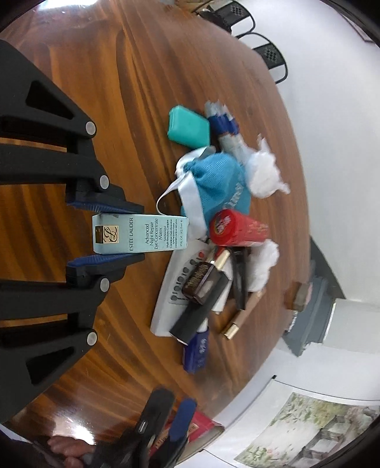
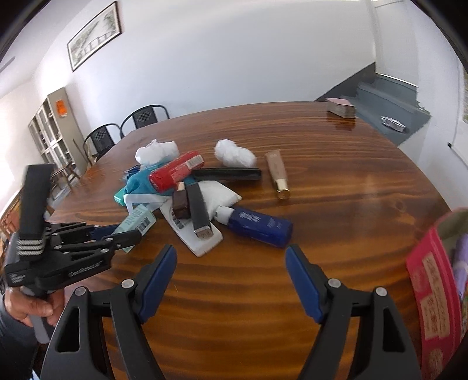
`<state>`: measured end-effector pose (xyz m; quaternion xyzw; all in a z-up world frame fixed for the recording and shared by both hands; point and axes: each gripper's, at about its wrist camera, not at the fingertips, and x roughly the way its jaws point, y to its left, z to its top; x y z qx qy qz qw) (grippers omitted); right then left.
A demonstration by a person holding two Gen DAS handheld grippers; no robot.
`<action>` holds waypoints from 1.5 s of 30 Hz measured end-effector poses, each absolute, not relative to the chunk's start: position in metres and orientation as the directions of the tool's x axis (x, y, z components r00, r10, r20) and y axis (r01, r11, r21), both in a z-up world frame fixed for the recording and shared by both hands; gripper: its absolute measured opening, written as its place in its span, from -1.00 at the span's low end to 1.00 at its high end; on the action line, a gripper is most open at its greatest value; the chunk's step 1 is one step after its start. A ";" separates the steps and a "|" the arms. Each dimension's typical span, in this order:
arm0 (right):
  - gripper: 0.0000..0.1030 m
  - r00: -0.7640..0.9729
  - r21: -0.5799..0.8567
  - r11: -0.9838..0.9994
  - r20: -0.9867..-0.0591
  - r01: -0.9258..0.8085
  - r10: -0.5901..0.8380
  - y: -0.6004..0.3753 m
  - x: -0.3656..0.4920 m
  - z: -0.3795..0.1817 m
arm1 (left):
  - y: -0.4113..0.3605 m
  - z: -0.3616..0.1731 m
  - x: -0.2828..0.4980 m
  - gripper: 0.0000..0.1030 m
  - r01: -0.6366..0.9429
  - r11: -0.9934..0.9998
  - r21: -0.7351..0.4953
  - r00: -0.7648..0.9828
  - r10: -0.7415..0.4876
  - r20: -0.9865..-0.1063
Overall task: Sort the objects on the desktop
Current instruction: 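Grasp the teal Estee Lauder box with the left gripper while the right grasps a silver-capped bottle, then carry both items over the red tin box and open both grippers to drop them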
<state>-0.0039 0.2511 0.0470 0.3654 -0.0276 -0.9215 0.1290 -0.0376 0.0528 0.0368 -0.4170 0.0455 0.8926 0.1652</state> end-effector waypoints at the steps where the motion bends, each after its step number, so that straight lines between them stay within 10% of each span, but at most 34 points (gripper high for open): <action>1: 0.15 -0.693 0.145 -0.965 -0.673 0.220 -0.259 0.249 -0.008 0.046 | 0.052 0.041 -0.034 -0.49 -0.330 -0.942 -0.056 -0.609 0.258 -0.750; 4: -0.12 -0.664 0.167 -0.955 -0.689 0.244 -0.290 0.243 -0.022 0.041 | 0.048 0.050 -0.025 -0.49 -0.324 -0.944 -0.067 -0.627 0.267 -0.732; 18: -0.13 -0.616 0.086 -0.949 -0.742 0.304 -0.264 0.209 -0.061 0.023 | 0.046 0.056 -0.019 -0.49 -0.331 -0.941 -0.077 -0.631 0.281 -0.723; 24: -0.58 -0.608 0.075 -0.941 -0.746 0.331 -0.273 0.200 -0.067 0.021 | 0.045 0.055 -0.019 -0.49 -0.325 -0.942 -0.084 -0.630 0.282 -0.724; 45: -0.59 -0.722 0.199 -0.952 -0.620 0.233 -0.307 0.260 -0.001 0.053 | 0.085 0.072 0.004 -0.49 -0.384 -0.919 -0.086 -0.647 0.334 -0.685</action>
